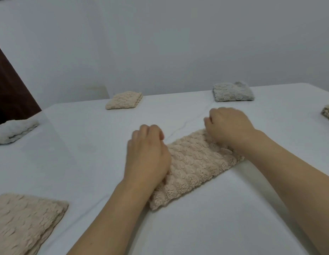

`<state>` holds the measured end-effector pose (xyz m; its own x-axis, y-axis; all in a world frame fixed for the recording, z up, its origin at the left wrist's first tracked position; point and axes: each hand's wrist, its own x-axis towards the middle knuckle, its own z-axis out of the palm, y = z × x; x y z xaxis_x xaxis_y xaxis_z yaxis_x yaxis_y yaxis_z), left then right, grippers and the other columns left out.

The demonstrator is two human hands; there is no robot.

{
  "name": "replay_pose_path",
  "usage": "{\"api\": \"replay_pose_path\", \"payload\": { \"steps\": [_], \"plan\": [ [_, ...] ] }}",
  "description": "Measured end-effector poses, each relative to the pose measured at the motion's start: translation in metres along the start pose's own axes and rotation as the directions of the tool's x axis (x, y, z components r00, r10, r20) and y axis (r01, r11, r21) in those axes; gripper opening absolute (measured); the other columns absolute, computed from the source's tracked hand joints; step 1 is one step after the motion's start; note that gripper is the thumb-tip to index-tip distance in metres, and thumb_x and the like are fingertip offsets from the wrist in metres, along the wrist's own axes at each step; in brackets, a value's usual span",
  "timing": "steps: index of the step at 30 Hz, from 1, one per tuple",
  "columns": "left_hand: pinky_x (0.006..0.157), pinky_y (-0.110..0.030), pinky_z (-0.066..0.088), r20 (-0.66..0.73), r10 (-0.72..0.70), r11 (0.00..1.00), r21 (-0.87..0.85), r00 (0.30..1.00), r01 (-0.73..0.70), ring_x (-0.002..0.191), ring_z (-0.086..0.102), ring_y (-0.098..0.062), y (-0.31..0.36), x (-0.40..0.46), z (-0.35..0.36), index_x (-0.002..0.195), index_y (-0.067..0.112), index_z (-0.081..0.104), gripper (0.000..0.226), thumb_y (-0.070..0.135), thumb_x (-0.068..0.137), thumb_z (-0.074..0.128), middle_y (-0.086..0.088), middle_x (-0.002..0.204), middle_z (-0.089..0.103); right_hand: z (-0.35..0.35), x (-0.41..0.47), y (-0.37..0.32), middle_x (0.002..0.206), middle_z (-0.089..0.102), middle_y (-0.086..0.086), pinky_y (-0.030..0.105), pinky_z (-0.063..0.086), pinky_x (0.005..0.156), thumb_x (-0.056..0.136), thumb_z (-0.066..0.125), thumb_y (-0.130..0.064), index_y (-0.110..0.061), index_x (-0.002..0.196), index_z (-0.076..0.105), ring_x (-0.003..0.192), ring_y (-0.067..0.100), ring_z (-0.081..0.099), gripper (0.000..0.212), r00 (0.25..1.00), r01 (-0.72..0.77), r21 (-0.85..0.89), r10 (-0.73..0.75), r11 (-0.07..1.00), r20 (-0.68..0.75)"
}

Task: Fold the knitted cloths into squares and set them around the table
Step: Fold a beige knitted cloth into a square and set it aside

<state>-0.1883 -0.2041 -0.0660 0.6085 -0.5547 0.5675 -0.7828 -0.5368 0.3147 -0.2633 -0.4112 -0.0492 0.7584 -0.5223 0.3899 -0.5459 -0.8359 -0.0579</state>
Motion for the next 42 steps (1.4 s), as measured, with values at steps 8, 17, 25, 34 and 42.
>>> {"api": "replay_pose_path", "payload": {
  "steps": [8,17,25,34,42],
  "plan": [
    [0.123,-0.047,-0.002,0.570,-0.058,0.995,0.104,0.820,-0.002,0.150,0.007,-0.016,0.016,-0.015,0.022,0.156,0.026,0.016,0.068,0.062,0.098,0.021,0.003,0.163,0.014,0.033,-0.019,-0.019,0.147,0.026,0.012,0.048,0.014,0.113,0.097,0.020,-0.053,-0.021,0.141,0.032,0.137,0.032,0.021,0.056,0.950,-0.087,0.048,0.069,0.995,0.305],
    [0.119,-0.046,0.013,0.564,-0.144,0.976,0.217,0.813,0.023,0.146,0.014,-0.024,0.015,-0.018,0.009,0.156,0.031,0.013,0.073,0.069,0.095,0.022,-0.001,0.161,0.018,0.039,-0.004,0.007,0.162,0.011,0.002,0.052,0.006,0.118,0.096,0.012,-0.058,-0.033,0.151,0.020,0.148,0.025,0.009,0.061,0.928,-0.075,0.124,0.024,0.989,0.372],
    [0.067,-0.036,0.046,0.518,-0.282,0.851,-0.253,0.807,0.460,0.072,0.058,-0.019,-0.010,0.003,-0.023,0.087,0.017,0.054,0.016,0.033,0.090,0.058,-0.002,0.084,0.063,0.035,-0.010,0.004,0.129,0.046,0.016,0.046,0.031,0.098,0.090,0.029,-0.058,-0.006,0.128,0.049,0.119,0.035,0.039,0.067,0.949,-0.295,-0.063,0.300,0.953,0.095],
    [0.073,-0.036,0.047,0.625,0.127,0.267,-0.769,0.770,0.581,0.087,0.063,-0.026,-0.005,0.008,-0.050,0.088,0.013,0.077,0.036,0.016,0.073,0.045,-0.011,0.094,0.071,0.012,-0.005,0.001,0.102,0.064,0.000,0.040,0.045,0.086,0.080,0.054,-0.050,-0.028,0.102,0.054,0.098,0.027,0.057,0.032,0.913,-0.312,0.435,0.142,0.844,0.381],
    [0.082,-0.044,0.044,0.474,0.115,0.350,-0.842,0.873,0.411,0.092,0.056,-0.033,-0.023,0.010,-0.044,0.087,0.014,0.076,0.019,0.015,0.069,0.069,-0.011,0.089,0.069,0.000,-0.005,-0.008,0.084,0.064,0.004,0.025,0.045,0.055,0.087,0.049,-0.010,-0.025,0.107,0.060,0.055,0.010,0.055,0.028,0.830,-0.464,0.746,-0.060,0.478,0.554]
  ]
}}
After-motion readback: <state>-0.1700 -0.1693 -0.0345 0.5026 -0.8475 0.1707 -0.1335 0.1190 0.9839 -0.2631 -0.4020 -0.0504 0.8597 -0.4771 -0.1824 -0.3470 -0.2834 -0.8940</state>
